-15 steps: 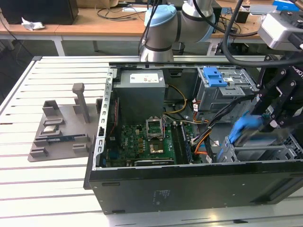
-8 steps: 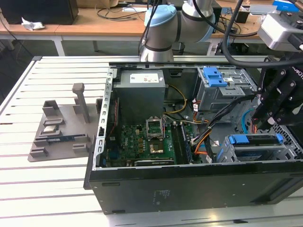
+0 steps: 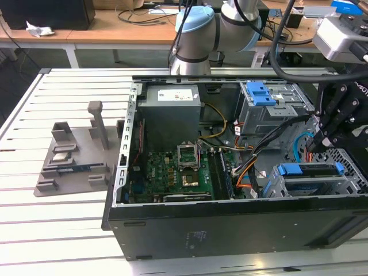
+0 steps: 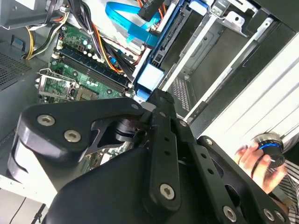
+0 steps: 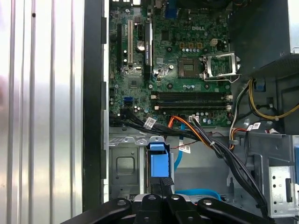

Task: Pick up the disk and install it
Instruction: 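Insert the disk into the insertion slot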

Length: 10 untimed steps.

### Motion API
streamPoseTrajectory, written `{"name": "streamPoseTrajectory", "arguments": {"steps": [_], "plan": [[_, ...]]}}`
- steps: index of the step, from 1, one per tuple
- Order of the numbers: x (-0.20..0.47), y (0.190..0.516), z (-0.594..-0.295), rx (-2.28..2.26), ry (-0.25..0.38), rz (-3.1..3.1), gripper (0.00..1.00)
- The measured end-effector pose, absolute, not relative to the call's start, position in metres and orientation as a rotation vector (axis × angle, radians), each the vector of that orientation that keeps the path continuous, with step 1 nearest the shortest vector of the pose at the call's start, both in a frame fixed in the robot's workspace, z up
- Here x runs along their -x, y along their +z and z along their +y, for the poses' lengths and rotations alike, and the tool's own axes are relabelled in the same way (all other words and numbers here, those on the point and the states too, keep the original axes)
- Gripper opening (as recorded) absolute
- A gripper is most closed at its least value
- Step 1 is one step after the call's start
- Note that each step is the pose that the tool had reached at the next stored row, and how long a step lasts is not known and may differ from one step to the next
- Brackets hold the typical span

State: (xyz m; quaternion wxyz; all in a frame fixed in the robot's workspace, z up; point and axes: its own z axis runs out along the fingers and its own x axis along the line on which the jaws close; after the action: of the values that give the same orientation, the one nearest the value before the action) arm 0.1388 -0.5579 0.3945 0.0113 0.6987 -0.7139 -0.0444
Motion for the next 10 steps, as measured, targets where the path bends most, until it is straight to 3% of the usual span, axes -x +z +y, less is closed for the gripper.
{"name": "streamPoseTrajectory", "arguments": {"steps": [10], "plan": [[-0.172,0.389,-0.544,-2.173,-0.127,-2.220,0.11]]}}
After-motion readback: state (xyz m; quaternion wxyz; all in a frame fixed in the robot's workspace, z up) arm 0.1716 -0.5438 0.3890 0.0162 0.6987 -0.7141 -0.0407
